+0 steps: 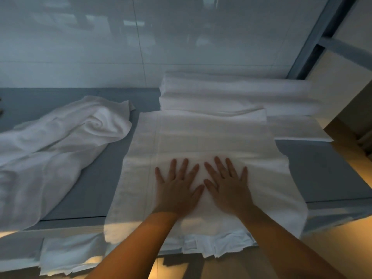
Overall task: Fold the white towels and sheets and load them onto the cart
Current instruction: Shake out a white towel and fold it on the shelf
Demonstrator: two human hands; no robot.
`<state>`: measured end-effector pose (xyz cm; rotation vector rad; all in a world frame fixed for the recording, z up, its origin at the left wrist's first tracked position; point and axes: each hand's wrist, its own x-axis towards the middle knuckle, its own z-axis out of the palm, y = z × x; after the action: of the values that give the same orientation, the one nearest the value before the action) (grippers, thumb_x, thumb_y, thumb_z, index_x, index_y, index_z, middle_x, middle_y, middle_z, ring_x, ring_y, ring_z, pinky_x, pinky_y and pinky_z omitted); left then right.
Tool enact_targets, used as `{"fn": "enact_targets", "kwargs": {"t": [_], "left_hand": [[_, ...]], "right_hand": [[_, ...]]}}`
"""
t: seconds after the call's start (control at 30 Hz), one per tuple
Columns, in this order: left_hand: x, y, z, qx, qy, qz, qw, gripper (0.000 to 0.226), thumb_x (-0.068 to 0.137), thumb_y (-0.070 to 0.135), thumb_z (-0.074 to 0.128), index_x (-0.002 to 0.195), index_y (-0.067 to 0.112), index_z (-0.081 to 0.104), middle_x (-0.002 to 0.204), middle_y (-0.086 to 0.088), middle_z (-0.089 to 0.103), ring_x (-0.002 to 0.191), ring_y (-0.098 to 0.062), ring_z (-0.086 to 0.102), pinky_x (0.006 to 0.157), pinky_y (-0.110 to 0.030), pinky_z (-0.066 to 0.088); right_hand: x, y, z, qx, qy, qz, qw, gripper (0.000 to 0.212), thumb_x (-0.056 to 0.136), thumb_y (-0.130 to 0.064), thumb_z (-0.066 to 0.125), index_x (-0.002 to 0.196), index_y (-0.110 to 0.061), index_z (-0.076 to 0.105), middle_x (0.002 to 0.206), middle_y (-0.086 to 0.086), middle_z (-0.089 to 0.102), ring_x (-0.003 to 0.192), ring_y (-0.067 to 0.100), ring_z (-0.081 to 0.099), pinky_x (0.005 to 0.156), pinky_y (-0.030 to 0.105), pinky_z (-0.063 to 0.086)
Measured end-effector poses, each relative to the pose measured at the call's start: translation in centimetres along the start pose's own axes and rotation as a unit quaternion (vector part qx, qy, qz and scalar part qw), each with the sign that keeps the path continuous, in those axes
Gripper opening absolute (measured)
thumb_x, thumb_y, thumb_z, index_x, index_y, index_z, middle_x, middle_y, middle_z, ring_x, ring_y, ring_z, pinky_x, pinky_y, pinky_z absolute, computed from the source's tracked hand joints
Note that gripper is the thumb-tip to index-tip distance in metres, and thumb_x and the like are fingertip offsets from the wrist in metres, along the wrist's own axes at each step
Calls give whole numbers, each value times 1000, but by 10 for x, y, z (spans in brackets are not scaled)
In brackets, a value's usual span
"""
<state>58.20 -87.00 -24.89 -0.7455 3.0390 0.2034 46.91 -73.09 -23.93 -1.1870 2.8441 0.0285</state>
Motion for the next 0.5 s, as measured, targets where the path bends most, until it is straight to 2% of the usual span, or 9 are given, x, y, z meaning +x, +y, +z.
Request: {"fn": "enact_targets", "kwargs": {"t": [0.17,0.27,0.4,0.5], "left_hand": [[29,1,-4,14,-1,-4,1000,68,84,68,3,148,46,-4,160,10,-9,147,-23,-14,107,-67,-9],[32,-2,-3,14,1,2,1000,70,81,71,0,147,47,-5,160,12,-9,147,-21,-13,108,-66,-7],[29,-22,-7,7,11,24,1000,70,83,74,4,147,48,-4,159,16,-8,147,-13,-11,112,-61,-4],[19,-47,-12,16,12,25,1000,67,87,69,5,150,45,0,160,14,-4,147,-10,-7,117,-52,0]], "right_hand": [[33,-16,-5,75,-14,17,997,54,96,-57,18,148,-46,8,160,-11,-1,148,23,-5,110,67,-3],[22,-15,3,30,32,-10,999,54,96,-58,13,148,-47,7,160,-11,1,148,21,-3,112,61,-4],[11,57,0,10,29,36,999,55,96,-57,13,149,-45,3,160,-11,-1,148,17,0,117,51,4],[-6,110,-4,3,-1,65,998,56,96,-55,10,150,-41,0,161,-8,-3,148,16,-1,118,47,6]]}}
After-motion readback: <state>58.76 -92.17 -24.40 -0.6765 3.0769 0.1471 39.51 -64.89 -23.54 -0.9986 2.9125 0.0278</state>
